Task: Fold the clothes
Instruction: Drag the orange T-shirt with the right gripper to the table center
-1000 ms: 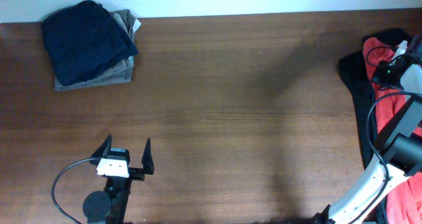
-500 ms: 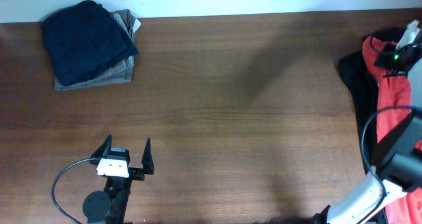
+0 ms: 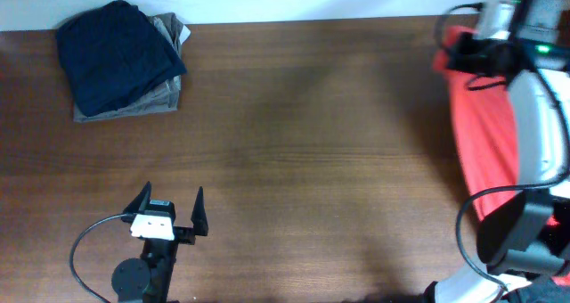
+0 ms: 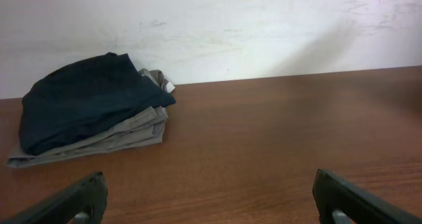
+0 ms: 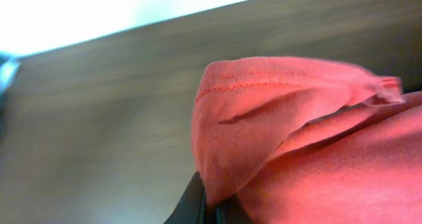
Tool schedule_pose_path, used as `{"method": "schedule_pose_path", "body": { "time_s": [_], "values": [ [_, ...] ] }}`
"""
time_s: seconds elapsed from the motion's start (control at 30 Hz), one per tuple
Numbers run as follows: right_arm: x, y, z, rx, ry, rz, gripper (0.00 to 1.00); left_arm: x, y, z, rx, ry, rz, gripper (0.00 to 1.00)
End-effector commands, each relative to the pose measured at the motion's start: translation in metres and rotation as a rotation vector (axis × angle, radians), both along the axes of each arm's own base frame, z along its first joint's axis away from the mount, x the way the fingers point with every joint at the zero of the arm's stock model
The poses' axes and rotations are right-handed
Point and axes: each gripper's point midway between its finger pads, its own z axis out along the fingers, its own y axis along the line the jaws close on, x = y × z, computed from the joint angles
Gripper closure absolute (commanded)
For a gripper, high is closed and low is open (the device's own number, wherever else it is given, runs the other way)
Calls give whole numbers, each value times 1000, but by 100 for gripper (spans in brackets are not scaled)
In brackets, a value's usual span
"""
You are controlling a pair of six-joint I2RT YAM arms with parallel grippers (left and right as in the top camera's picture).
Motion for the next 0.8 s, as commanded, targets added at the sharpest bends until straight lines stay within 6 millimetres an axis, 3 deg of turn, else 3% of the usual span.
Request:
{"method": "schedule_pose_path", "body": {
  "time_s": [0.0, 0.13, 0.27, 0.47, 0.63, 0.7, 0.73, 0.77],
  "values": [
    [-3, 81, 27, 68, -56, 181, 96, 0, 1, -2, 9, -2, 6, 1],
    [-18, 165, 29, 72, -58, 357, 96, 0, 1, -2, 9, -2, 6, 1],
    [-41, 234, 25, 77, -44, 506, 96, 0, 1, -2, 9, -2, 6, 1],
    [-94, 335, 3, 76, 10, 737, 96, 0, 1, -2, 9, -2, 6, 1],
    [-125, 388, -21, 68, 53, 836, 96, 0, 1, -2, 9, -2, 6, 1],
    [-123, 389, -23, 29, 37, 818, 95, 0, 1, -2, 9, -2, 6, 1],
    [-118, 386, -23, -1, 24, 798, 89, 0, 1, -2, 9, -2, 6, 1],
    [-115, 384, -21, -18, 13, 783, 76, 0, 1, -2, 9, -2, 6, 1]
  ]
}}
